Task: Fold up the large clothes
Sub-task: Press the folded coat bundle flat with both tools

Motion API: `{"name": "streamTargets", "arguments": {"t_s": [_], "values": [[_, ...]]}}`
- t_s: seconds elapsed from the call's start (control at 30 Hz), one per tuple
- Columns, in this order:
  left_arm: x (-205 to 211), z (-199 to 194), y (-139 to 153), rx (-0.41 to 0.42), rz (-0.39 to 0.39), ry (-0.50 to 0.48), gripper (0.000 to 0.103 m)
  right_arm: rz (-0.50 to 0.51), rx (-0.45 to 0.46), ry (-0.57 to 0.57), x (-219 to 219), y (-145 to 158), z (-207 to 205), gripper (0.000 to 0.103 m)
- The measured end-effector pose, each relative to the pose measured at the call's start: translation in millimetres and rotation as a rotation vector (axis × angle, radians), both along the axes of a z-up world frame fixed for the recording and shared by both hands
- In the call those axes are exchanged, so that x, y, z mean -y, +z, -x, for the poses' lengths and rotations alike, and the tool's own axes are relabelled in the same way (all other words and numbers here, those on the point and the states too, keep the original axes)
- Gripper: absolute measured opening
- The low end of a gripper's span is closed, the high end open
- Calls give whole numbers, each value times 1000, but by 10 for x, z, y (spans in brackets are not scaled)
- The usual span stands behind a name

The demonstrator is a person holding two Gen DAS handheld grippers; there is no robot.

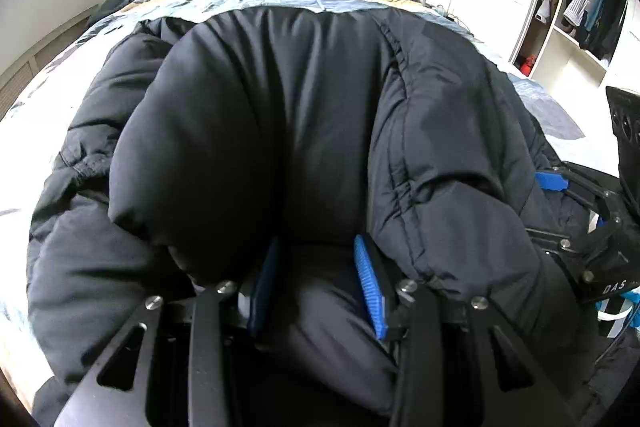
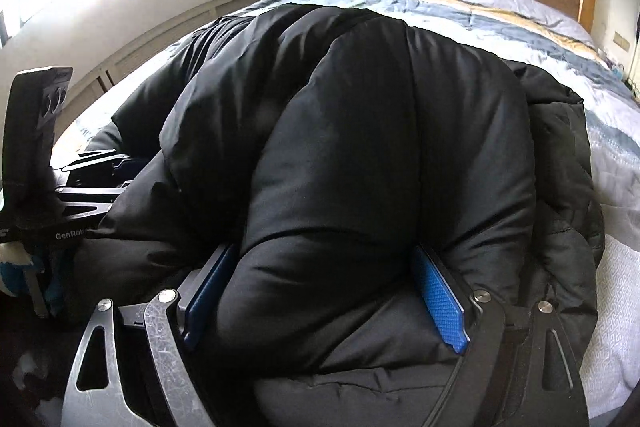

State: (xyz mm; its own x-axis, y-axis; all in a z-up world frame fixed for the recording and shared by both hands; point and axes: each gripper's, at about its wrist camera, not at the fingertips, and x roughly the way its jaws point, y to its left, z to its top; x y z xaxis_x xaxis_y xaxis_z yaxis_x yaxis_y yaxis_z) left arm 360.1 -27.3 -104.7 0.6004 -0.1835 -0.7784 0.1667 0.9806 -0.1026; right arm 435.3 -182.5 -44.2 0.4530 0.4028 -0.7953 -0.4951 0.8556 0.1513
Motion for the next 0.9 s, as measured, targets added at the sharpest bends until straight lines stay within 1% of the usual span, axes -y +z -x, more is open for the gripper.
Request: {"name": "streamTargets", "arguments": {"t_s": [0.13, 0.27, 0.37, 0.47, 0.53, 0.6, 0.67, 0.73, 0.77, 0.87, 0.9], "values": [[-114, 78, 292, -7, 15, -9, 38, 32, -4, 10, -17, 269, 46, 86], [-267, 124, 645, 47, 15, -2, 38, -6, 30, 16, 104, 600, 129, 86], [-332, -43, 842, 76, 3, 8, 40, -27, 76, 5, 110, 849, 55, 86], [-327, -281, 909, 86, -22, 11, 40, -37, 101, -9, 93, 963, -96, 86], [-306, -432, 840, 61, -20, 19, 40, -45, 94, -19, 66, 918, -232, 86], [-291, -507, 709, 36, -33, 25, 40, -25, 80, -30, 66, 807, -329, 86], [-295, -548, 546, 18, -47, 31, 40, -20, 46, -46, 121, 623, -399, 86], [-299, -557, 416, 19, -56, 29, 42, -21, 17, -56, 165, 475, -437, 86], [-286, -548, 367, 22, -63, 29, 43, -27, -3, -65, 182, 354, -448, 86], [-237, -546, 315, 18, -89, 26, 43, -59, -34, -95, 235, 177, -449, 87], [-236, -543, 317, 15, -93, 25, 43, -53, -34, -98, 216, 200, -446, 87]]}}
